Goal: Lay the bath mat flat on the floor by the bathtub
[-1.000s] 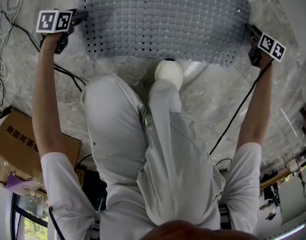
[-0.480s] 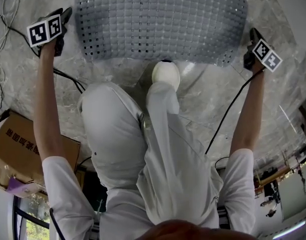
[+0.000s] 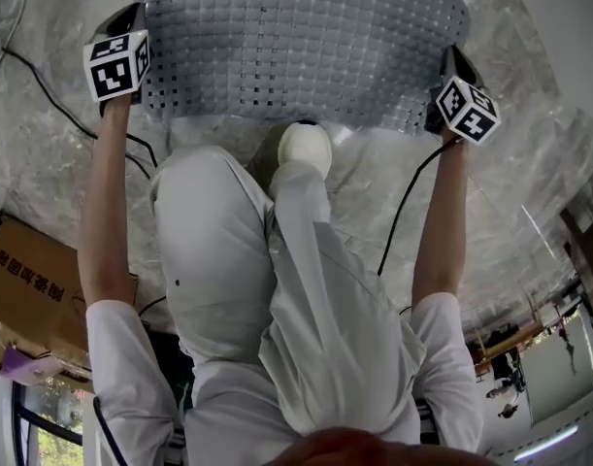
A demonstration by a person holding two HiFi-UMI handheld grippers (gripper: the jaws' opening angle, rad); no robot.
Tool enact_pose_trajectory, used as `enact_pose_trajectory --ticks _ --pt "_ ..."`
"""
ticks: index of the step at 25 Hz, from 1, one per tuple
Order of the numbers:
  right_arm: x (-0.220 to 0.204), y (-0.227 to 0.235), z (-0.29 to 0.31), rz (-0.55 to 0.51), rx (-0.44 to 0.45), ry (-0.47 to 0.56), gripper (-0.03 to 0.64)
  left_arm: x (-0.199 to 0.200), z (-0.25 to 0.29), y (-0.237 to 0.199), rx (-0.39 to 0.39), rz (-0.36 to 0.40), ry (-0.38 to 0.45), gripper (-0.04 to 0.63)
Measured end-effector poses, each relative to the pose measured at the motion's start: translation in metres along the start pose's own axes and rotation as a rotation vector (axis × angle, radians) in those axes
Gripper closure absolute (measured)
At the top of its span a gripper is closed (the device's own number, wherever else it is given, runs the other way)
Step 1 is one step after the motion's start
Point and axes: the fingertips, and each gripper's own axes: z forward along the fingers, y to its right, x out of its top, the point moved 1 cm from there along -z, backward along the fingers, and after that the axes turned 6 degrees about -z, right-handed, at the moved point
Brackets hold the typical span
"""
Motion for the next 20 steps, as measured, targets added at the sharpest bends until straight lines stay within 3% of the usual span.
enact_pose_trajectory --ticks 3,6,9,13,16,20 --pt "0.004 -0.022 0.0 -0.055 -0.009 0.02 0.615 -0.003 -0.004 0.023 -0.018 0.004 0.026 0.598" --pt "0.002 -0.049 0.0 -0.067 -0.014 0.029 0.615 -0.01 -0.007 0.042 -0.032 -0.038 0.013 0.598" --pt "-0.008 -0.08 -0.007 -0.075 0.002 -0.004 0.615 -0.024 -0.026 0.068 -0.063 -0.112 -0.032 0.598" --pt "-0.016 -0.126 -0.03 -0.081 0.092 -0.091 0.615 -0.056 -0.067 0.102 -0.105 -0.216 -0.139 0.598" --pt "-0.015 -0.154 -0.073 -0.163 0.166 -0.159 0.615 -0.077 -0.109 0.126 -0.134 -0.296 -0.231 0.598" --pt "-0.002 -0.174 -0.169 -0.154 0.202 -0.228 0.615 -0.07 -0.202 0.158 -0.213 -0.309 -0.297 0.598"
